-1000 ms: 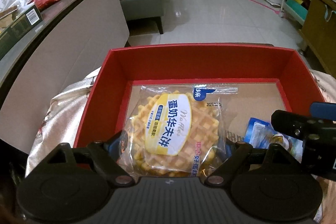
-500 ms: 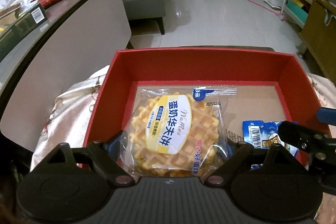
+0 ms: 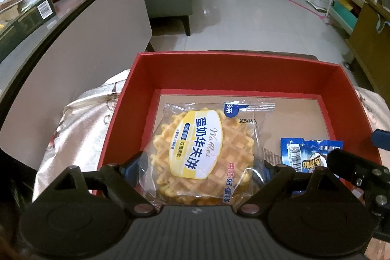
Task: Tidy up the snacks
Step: 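Lower and release the blue packet into the red box while the left tool releases the waffle pack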
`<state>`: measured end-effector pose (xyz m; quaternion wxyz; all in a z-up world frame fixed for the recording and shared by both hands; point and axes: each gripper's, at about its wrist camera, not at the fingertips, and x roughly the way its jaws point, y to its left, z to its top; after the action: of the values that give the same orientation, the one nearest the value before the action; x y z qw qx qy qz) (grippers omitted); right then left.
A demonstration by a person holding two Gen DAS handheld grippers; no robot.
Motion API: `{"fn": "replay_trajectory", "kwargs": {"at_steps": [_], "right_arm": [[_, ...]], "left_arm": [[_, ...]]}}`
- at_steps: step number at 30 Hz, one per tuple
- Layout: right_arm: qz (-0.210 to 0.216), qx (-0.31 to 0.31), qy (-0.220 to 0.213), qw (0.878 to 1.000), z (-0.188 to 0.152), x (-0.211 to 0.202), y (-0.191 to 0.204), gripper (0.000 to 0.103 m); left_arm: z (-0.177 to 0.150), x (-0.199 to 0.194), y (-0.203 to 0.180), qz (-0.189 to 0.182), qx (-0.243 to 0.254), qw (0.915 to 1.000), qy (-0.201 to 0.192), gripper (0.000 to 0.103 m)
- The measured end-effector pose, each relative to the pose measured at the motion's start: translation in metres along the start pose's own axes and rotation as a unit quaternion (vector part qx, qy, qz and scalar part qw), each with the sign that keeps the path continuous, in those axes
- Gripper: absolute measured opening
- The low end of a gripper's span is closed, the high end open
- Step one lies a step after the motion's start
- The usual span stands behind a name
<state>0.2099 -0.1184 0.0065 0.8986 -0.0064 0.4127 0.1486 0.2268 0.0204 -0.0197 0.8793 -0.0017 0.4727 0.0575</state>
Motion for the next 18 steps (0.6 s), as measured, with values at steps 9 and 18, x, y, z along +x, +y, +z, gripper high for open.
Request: {"fn": "replay_trajectory", "kwargs": {"at_steps": [9,18], "right_arm": [[0.006,-0.005,-0.004,1.000,-0.002,-0.008,0.002,0.088],[0.008,-0.013,0.000,1.000,-0.008,-0.019,0.001,0.088]], "left_arm": [[0.007,-0.009,-0.001,0.022,-0.001,0.9995,-0.021,0.086],[0.009,-0.020,0.000,-0.005,0.005,0.9999,-0.012,0.086]]}}
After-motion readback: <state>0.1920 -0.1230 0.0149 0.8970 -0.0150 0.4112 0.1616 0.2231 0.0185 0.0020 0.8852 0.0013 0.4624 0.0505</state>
